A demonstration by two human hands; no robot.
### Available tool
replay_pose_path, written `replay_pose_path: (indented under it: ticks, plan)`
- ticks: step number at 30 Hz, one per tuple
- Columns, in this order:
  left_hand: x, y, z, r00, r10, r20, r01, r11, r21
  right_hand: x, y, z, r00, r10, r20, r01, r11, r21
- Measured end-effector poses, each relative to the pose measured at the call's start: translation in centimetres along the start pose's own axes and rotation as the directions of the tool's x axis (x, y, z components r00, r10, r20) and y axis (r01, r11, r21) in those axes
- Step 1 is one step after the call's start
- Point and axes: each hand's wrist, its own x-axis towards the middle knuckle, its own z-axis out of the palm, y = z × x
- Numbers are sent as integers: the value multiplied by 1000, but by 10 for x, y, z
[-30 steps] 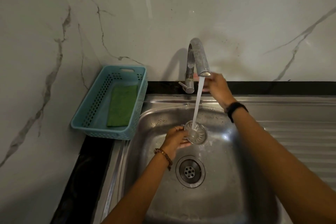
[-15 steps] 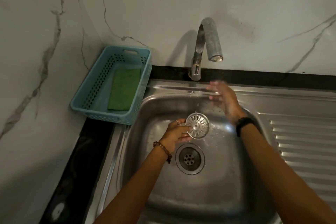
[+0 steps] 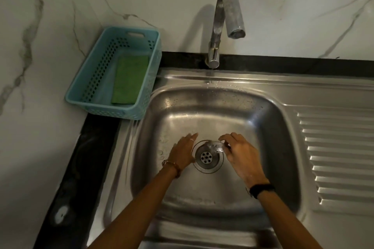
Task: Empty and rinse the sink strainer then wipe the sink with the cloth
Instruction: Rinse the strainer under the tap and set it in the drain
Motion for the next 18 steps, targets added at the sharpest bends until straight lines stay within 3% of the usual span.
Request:
replay_pose_path:
  ticks: [3,7,13,18]
  plan:
    - [-4,-18,16,985,-92,146,74,989,128,4,4,16,972,221,81,-234,951,204]
    - [-7,-24,28,969,-155,194,104,963,250,15,8,44,846,433,312,-533,714,455]
    - [-9,-20,42,988,-120,98,68,904,422,21,12,78,804,487,341,-595,676,435]
    - [-7,-15,44,983,-145,112,70,864,499,21,18,91,839,483,249,-543,774,325]
